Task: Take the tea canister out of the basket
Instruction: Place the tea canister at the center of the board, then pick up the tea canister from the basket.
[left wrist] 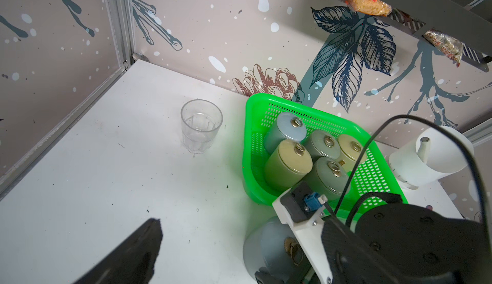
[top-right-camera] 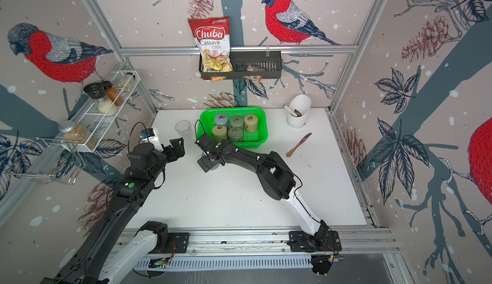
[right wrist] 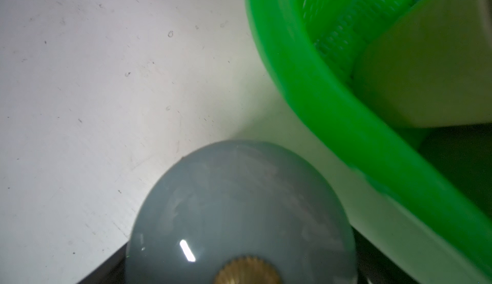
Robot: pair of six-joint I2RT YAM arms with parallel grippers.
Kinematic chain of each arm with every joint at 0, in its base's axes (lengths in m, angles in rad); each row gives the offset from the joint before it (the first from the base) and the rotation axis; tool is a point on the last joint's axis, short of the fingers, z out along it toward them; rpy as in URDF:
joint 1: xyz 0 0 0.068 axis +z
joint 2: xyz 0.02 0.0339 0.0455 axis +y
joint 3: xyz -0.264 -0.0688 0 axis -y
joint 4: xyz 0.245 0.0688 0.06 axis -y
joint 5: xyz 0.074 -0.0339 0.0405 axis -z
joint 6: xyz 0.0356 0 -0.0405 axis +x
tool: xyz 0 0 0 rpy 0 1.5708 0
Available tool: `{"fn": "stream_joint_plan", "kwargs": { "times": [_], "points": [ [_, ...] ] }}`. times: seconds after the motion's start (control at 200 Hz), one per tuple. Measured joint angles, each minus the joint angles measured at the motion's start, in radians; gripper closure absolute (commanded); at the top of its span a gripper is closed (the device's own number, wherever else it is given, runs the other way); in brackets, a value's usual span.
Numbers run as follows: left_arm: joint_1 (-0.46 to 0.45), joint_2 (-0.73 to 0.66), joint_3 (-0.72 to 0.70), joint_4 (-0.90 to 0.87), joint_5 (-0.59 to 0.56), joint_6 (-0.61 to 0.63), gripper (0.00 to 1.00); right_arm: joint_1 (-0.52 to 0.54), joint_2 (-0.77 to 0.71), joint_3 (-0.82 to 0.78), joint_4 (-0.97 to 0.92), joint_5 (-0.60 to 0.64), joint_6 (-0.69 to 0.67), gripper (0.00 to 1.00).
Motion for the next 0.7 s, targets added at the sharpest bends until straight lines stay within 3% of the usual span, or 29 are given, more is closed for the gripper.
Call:
{"fn": "stream_joint_plan", "kwargs": {
  "times": [0.42, 0.59, 0.7],
  "points": [
    [0.0, -0.005, 0.003, 0.0, 0.007, 0.0, 0.02, -0.013, -0.203, -0.048, -0.004, -0.034, 0.027, 0.01],
    [0.0, 0.003, 0.008, 0.007, 0.032, 0.0, 0.02, -0.085, -0.369, -0.135, 0.045, -0.036, 0.042, 0.01],
    [0.0, 0.011, 0.008, 0.017, 0.056, 0.001, 0.02, -0.171, -0.383, -0.151, 0.063, -0.027, 0.05, 0.01]
  ]
}}
